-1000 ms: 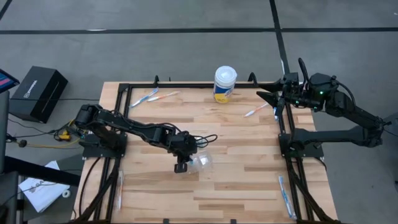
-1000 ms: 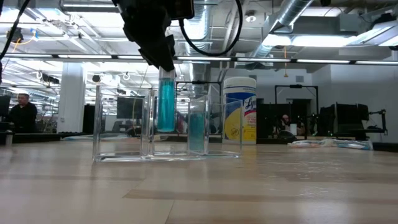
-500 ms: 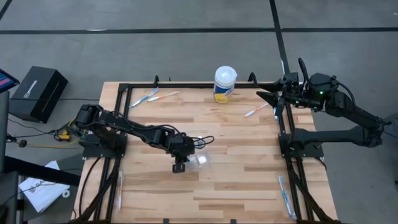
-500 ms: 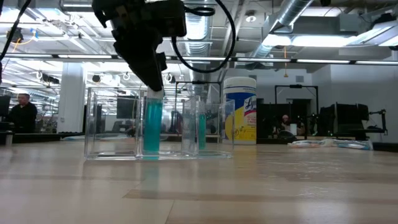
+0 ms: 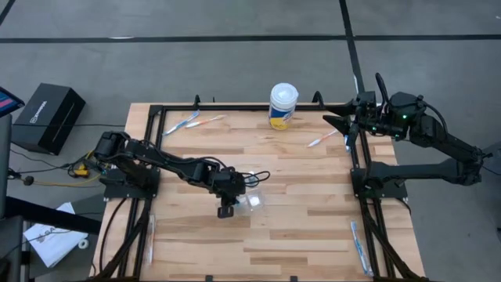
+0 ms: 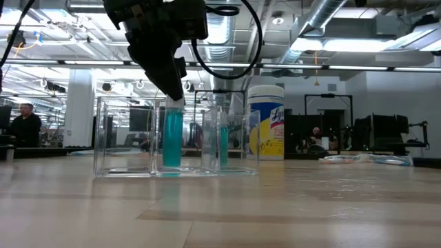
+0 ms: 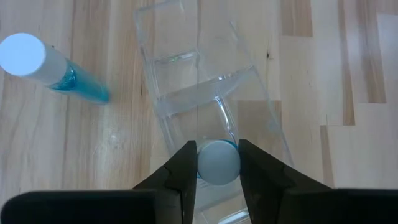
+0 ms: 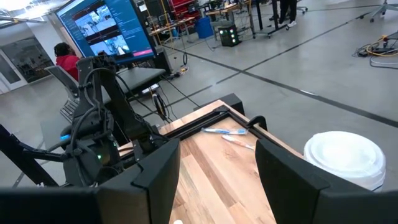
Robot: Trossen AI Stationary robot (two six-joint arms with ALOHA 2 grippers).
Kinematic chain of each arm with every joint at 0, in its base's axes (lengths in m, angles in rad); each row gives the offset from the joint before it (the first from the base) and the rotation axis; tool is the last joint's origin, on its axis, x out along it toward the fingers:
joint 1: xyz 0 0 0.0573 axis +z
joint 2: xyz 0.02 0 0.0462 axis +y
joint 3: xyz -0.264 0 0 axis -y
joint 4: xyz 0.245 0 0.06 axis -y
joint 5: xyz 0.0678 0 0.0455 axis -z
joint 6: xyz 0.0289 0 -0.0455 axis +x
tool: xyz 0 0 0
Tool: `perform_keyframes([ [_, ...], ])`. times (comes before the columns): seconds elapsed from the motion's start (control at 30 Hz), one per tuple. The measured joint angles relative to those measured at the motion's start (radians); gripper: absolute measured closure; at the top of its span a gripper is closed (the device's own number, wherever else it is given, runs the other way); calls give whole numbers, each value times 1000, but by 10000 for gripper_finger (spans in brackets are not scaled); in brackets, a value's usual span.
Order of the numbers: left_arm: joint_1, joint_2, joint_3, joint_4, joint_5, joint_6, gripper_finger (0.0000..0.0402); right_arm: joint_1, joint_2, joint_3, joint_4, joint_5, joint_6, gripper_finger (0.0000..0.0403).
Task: Pick & Place toothbrushing station
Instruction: Put the left blue mouthwash into the transparent organizer, then put the blue mouthwash into the transparent organizer
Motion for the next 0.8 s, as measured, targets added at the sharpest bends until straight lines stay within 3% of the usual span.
perform_keyframes([
  [0.4,0,0,0,39,52,0,269,0,0,0,0,-24,1,202],
  [0.8,0,0,0,76,28,5,220,0,0,0,0,-24,0,202],
])
